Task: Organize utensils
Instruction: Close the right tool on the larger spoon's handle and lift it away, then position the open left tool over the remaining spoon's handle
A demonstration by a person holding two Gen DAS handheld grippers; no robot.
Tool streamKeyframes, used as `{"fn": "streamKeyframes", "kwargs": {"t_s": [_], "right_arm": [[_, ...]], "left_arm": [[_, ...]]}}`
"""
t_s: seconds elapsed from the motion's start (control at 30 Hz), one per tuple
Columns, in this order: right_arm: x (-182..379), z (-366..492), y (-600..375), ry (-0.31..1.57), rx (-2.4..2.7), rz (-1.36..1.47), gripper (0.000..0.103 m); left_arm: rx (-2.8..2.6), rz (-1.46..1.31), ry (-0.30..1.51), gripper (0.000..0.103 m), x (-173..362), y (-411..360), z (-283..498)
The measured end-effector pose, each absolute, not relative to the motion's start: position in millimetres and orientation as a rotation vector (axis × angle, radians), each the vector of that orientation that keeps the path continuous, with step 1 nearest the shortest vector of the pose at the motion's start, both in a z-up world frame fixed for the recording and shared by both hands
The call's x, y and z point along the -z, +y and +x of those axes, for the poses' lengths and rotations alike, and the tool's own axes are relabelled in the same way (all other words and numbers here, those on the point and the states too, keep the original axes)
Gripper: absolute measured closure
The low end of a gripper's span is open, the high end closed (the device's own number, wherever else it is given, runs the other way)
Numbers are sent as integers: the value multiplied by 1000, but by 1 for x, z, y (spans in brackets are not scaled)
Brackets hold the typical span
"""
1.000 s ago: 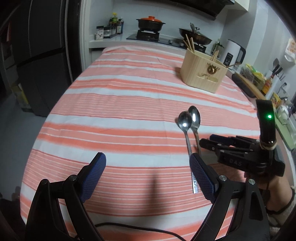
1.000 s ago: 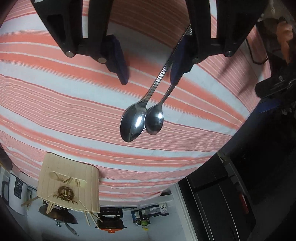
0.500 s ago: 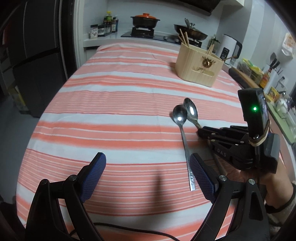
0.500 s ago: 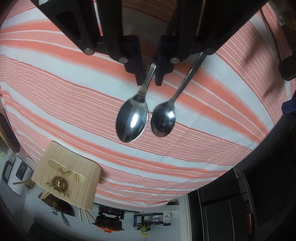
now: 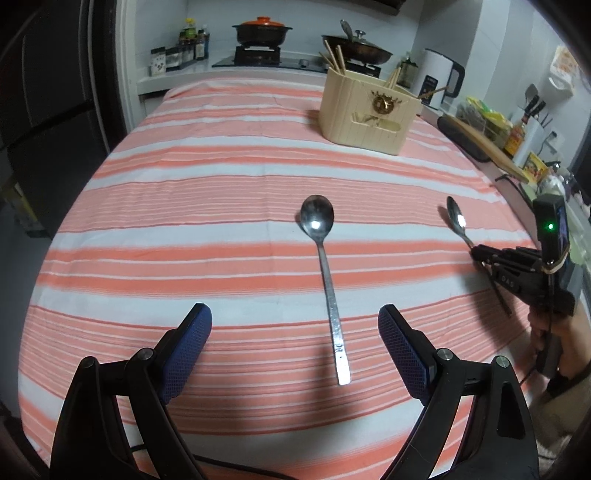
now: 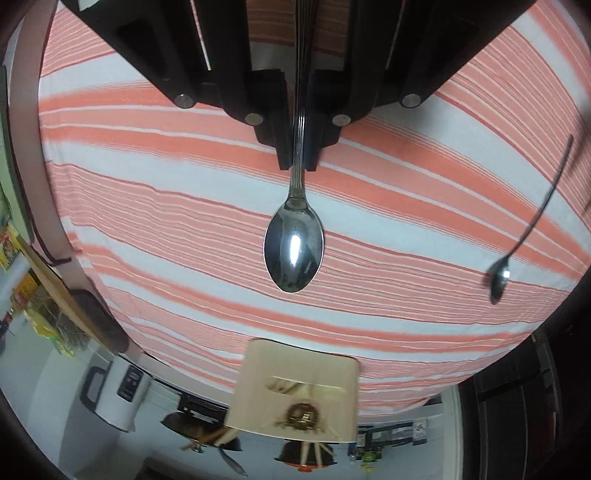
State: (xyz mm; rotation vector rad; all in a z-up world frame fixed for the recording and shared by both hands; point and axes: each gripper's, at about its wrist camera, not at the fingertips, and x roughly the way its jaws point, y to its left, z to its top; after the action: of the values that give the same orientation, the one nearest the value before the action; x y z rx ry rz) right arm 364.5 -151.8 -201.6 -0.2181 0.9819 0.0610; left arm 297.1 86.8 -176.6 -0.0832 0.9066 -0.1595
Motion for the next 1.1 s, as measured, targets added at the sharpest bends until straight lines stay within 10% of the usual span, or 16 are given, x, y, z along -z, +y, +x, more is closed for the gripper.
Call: {"fn": "streamKeyframes", "kwargs": {"t_s": [0.13, 0.2, 0.23, 1.1], "right_arm": [[201, 363, -182, 947, -60, -212, 84], [200, 362, -188, 919, -84, -218, 36], [200, 362, -191, 908, -101, -215, 31], [211, 361, -208, 938, -182, -87, 23]], "left_arm": [[176, -92, 903, 11, 182, 72, 313], [162, -86, 905, 11, 188, 67, 323], [152, -82, 906, 11, 192, 65, 328], [138, 81, 998, 1, 231, 40, 358]]}}
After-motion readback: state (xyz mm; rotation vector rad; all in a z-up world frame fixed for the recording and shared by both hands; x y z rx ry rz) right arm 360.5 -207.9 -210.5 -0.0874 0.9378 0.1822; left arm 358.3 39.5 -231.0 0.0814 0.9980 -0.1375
